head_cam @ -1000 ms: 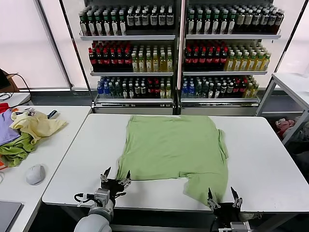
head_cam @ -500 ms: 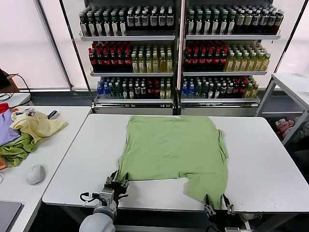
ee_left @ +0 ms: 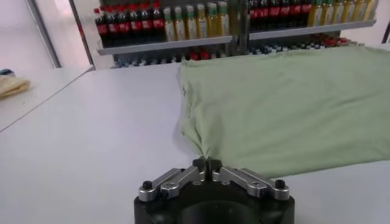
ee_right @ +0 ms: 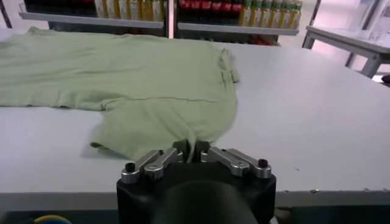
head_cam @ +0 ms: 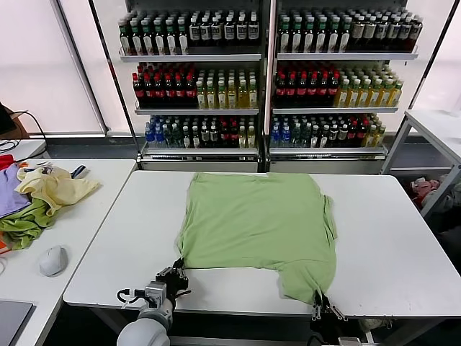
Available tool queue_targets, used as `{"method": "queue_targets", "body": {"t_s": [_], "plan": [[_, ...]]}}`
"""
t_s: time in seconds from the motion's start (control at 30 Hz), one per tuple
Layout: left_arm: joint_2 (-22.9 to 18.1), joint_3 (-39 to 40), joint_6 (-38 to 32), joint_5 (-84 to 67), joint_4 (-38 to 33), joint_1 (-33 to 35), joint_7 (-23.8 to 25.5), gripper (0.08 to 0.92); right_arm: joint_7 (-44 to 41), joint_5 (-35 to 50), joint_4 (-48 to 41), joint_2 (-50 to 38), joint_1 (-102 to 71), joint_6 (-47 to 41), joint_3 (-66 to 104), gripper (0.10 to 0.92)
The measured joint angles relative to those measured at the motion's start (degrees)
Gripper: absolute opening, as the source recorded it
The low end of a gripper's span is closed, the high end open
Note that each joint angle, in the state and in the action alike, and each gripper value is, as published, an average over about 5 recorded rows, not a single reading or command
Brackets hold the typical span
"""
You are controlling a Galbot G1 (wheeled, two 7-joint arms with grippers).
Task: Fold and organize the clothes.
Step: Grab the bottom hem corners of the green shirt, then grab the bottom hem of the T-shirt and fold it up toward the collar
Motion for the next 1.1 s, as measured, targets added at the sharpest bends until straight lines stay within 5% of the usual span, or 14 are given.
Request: {"method": "queue_targets", "body": {"t_s": [0.57,1.1], "plan": [[1.8,-0.6,-5.5,-6.3,-5.6,-2.6,2.8,0.098,-1.0,5.3,1.2,-5.6,9.0,2.3,4.4,0.130],[2.1,2.1,-7.1,-8.9,1.4,-13.6,2.5,0.098,-1.4,8.0,-9.6,-10.8,25.6,1.3,2.6,0.130]]}}
